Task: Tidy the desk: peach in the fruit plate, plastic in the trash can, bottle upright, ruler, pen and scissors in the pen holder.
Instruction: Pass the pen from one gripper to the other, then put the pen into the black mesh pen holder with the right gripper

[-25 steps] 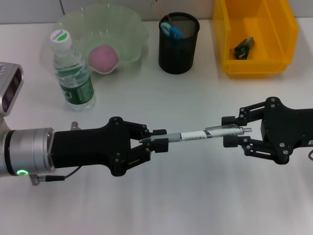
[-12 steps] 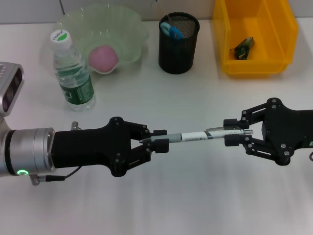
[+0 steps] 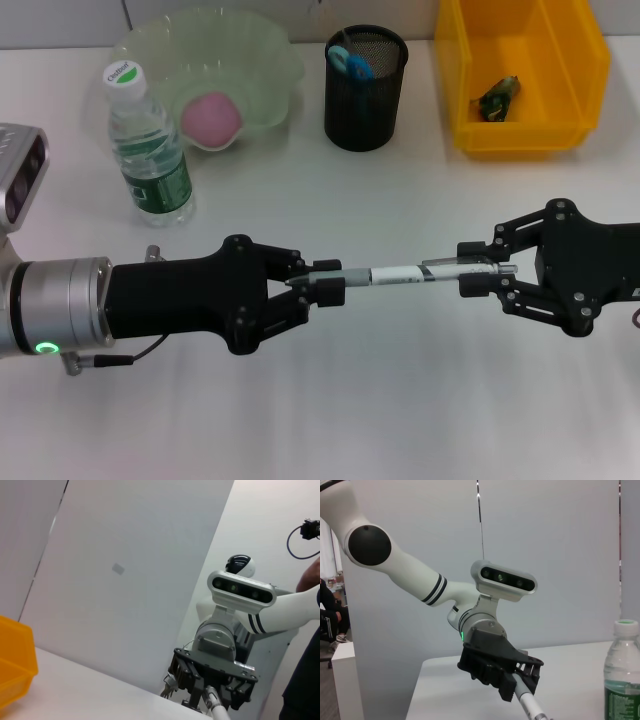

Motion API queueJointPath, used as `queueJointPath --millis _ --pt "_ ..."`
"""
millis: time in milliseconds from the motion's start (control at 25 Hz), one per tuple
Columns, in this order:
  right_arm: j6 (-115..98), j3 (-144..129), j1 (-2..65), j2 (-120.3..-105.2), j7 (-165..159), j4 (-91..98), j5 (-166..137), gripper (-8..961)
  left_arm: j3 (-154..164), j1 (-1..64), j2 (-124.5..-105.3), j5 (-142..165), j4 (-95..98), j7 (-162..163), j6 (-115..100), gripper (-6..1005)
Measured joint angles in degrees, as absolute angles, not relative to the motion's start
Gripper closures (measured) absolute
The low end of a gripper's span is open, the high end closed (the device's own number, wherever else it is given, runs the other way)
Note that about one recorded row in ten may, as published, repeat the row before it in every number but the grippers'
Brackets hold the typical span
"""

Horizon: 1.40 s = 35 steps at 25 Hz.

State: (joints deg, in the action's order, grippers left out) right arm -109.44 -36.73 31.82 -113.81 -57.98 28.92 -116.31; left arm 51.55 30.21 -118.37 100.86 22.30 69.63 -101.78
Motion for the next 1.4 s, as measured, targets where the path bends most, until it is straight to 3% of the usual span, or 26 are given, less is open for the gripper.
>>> queueJointPath --millis 520,760,1000,1400 --pt "-109.4 -36.6 31.8 -113.82 -58.0 28.9 -116.1 758 49.4 29.9 -118.18 100.7 22.3 71.4 -101.3 718" --pt "-109.4 -36.6 31.8 -113.82 -58.0 28.9 -116.0 757 49.4 29.9 -118.12 100.7 22.2 71.8 -101.3 513" --pt "-109.4 -36.6 31.4 -113.82 -58.0 28.9 -116.0 756 49.3 29.8 -118.16 100.7 22.3 72.2 -100.7 226" --pt "-108.9 -36.0 31.1 -113.6 -58.3 28.9 -116.0 754 48.8 27.5 -117.61 100.9 22.4 70.1 -99.8 207"
